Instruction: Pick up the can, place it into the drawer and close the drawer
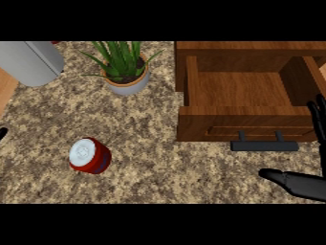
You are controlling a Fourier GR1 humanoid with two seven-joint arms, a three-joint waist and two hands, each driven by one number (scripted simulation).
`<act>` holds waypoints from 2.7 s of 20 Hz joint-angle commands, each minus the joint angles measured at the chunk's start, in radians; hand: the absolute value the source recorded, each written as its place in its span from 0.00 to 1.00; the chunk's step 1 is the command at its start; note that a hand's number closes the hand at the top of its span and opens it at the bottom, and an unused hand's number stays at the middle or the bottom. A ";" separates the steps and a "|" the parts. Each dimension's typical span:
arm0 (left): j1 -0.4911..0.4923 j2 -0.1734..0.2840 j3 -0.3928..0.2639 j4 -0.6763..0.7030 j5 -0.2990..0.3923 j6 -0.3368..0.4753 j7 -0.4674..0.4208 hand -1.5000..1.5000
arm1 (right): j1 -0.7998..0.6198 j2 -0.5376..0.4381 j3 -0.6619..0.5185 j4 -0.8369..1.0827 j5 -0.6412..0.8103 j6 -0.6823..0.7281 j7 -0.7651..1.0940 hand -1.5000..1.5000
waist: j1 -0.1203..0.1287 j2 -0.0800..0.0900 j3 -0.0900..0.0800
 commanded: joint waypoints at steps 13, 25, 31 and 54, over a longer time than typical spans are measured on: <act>0.013 -0.207 -0.180 0.122 -0.320 -0.025 -0.094 0.00 | -0.011 -0.032 -0.095 -0.005 -0.069 0.051 0.023 0.00 | -0.002 0.001 0.000; -0.011 -0.203 -0.119 0.511 -0.474 -0.059 -0.419 0.00 | 0.092 0.006 -0.090 -0.098 -0.061 0.079 -0.002 0.00 | -0.005 0.001 0.000; -0.014 -0.220 -0.102 0.577 -0.485 -0.021 -0.467 0.00 | 0.169 -0.005 -0.124 -0.242 -0.110 0.113 0.081 0.00 | -0.007 0.000 0.000; -0.355 -0.134 -0.009 1.386 -0.533 0.035 -0.878 0.00 | 0.109 -0.004 -0.211 -0.160 -0.109 0.175 0.035 0.00 | -0.008 0.001 0.000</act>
